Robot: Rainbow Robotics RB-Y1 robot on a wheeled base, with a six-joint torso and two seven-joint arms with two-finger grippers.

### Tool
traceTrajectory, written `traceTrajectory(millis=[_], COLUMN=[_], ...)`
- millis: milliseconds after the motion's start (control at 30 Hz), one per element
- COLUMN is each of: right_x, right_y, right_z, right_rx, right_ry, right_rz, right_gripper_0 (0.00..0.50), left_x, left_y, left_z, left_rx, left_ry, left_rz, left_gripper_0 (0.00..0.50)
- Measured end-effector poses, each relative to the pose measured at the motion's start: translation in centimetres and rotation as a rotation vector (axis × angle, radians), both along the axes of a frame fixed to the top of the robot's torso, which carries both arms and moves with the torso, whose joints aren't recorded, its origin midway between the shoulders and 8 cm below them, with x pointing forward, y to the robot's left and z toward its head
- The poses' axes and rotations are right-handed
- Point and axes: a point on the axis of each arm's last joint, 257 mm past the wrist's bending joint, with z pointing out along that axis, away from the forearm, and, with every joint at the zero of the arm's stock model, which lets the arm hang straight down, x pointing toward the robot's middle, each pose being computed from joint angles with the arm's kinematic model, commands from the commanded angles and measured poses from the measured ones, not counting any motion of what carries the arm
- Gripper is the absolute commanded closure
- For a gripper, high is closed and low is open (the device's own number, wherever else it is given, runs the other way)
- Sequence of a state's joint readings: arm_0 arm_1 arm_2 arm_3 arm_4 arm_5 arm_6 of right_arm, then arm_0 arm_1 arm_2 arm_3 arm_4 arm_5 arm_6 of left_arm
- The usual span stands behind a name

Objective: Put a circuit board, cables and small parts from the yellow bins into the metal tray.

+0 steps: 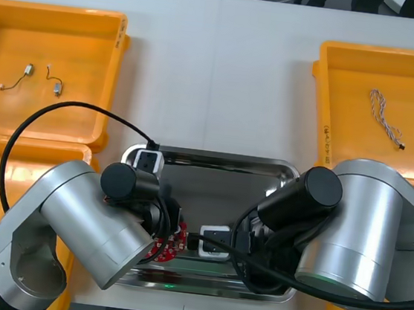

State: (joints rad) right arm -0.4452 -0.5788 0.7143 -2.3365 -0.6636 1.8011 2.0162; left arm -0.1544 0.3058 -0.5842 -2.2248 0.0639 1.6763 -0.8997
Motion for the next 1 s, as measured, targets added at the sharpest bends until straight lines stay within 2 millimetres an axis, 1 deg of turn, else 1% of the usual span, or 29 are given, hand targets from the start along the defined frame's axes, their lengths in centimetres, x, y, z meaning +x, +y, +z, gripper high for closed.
traceTrajectory(millis=[200,400,533,567,600,667,800,1000], right_x=[0.7,1.2,1.1,1.0,0.9,0.7,0.6,0.7], right_y=[0.6,0.3,0.3,0.3,0.3,0.5,0.9,0.9], right_z=[-0.6,-1.0,-1.3,-1.3,-1.4,-1.6,-1.9,-2.5], right_rx=[0.017,-0.002,-0.013,-0.015,-0.017,-0.015,0.004,-0.002], right_ry=[0.011,-0.001,-0.006,-0.005,-0.003,-0.001,-0.004,-0.022], right_rz=[-0.02,0.001,0.011,0.013,0.016,0.021,0.023,0.014], right_gripper_0=[0.5,0.5,0.5,0.5,0.5,0.5,0.5,0.5], left_x=[-0.3,-0.4,-0.4,-0.3,-0.3,-0.3,-0.2,0.1], left_y=[-0.3,-0.5,-0.5,-0.6,-0.6,-0.6,-0.5,-0.6], left_z=[-0.3,-0.4,-0.4,-0.3,-0.3,-0.3,-0.3,-0.1], left_rx=[0.005,0.006,0.005,0.004,0.004,0.004,0.005,0.001], left_ry=[0.005,0.004,0.002,0.001,0.0,-0.001,-0.006,-0.018], left_rz=[-0.009,-0.017,-0.017,-0.018,-0.018,-0.018,-0.016,-0.016], left_gripper_0=[0.5,0.5,0.495,0.382,0.202,0.005,0.0,0.0])
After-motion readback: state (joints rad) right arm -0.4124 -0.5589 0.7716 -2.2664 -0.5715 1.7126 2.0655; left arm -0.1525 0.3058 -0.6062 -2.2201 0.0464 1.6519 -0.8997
